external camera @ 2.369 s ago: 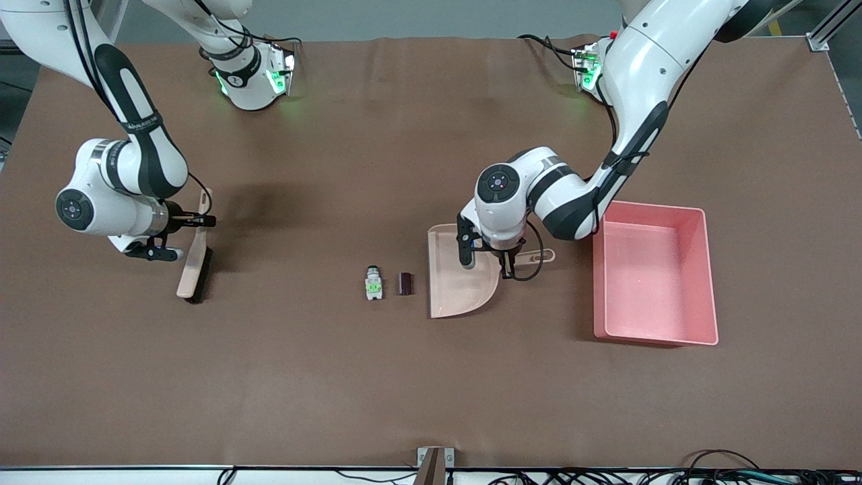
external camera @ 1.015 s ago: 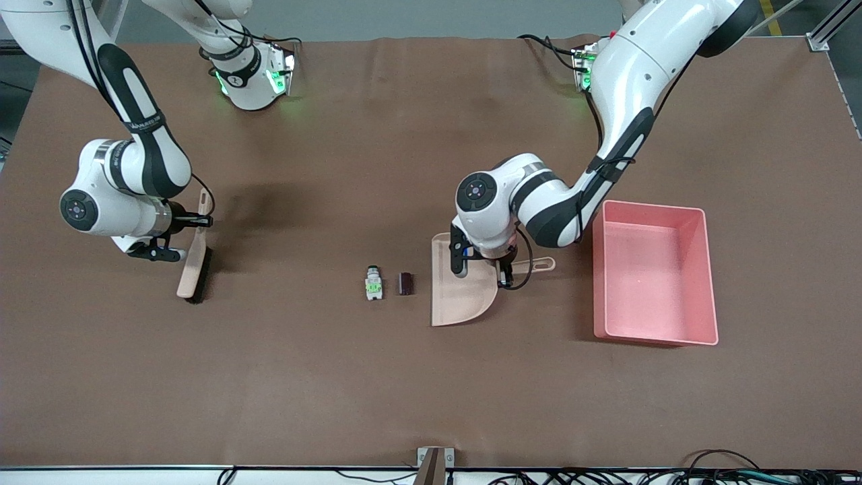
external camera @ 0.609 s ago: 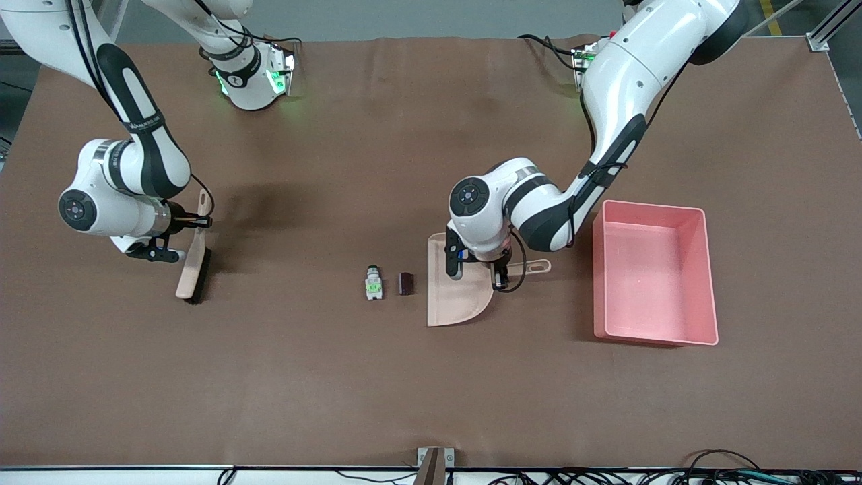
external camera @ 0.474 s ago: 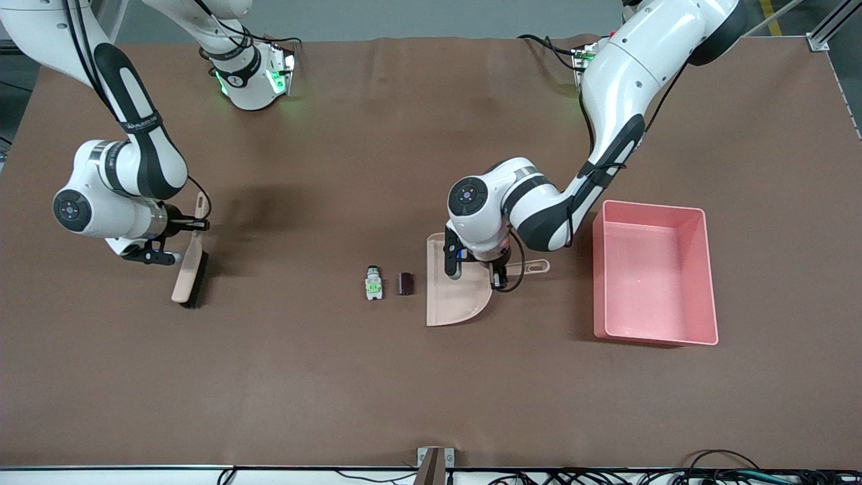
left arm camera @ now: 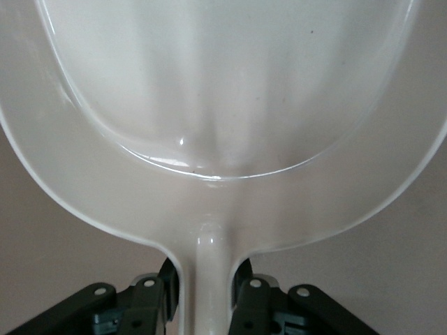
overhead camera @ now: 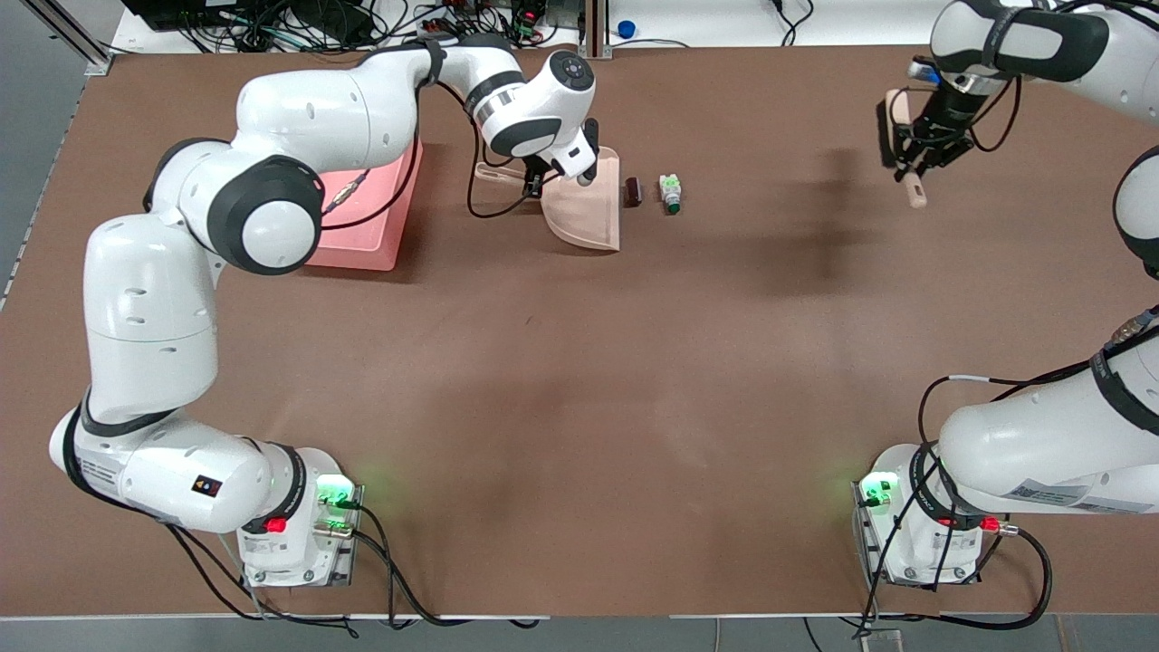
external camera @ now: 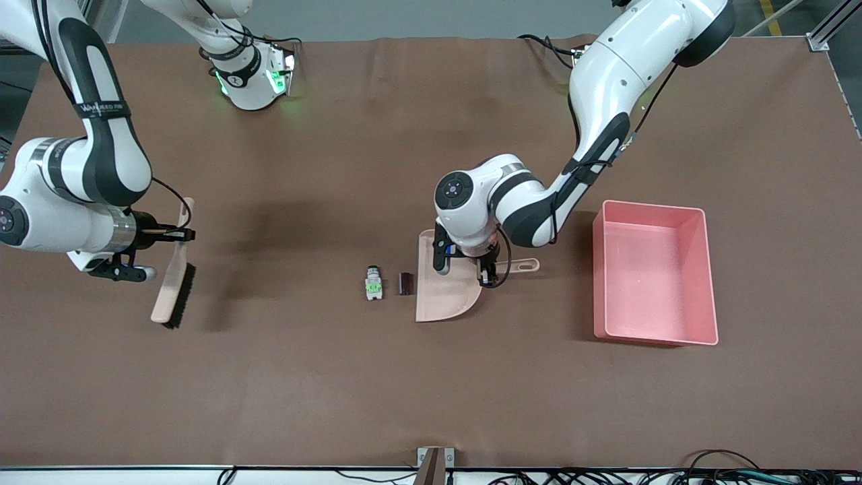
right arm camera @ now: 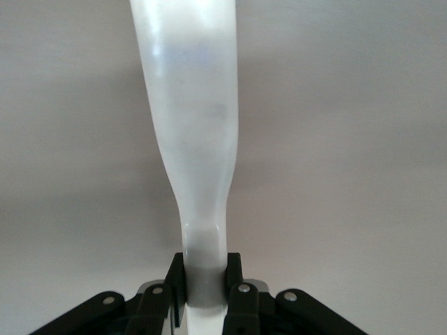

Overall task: Clean e-waste and dump in bin
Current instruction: 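Lift the brush with the right gripper and move it behind the parts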

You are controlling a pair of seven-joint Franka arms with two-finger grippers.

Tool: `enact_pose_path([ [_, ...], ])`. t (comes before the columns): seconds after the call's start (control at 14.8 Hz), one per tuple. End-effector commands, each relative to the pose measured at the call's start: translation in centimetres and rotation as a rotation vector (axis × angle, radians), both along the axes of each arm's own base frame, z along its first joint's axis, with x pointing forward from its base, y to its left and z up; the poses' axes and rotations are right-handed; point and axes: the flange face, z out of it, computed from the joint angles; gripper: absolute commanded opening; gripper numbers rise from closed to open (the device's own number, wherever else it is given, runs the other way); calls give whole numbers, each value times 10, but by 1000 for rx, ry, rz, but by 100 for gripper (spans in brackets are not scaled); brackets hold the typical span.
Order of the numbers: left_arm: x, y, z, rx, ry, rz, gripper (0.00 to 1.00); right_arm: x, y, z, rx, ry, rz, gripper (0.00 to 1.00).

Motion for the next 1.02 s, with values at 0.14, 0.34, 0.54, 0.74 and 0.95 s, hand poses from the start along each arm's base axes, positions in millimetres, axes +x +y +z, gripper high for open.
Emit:
enact_pose_path([
  [0.14,-2,-20,-9,-2,-13,-17,5,-23,103,-26,-16,38,-45,0],
  [0.34,-1,-25,-10,-13,-17,-19,5,-46,178,-43,-15,55,-73,0],
  [0.54,-5,-30,-14,-20,-19,-15,5,-64,232,-56,18,18,-65,0],
  [0.74,-6,-31,-14,-21,-21,-10,5,-64,270,-65,6,13,-57,0],
  [0.95,-7,-33,-14,-21,-22,-9,5,-49,288,-81,-7,31,-88,0],
])
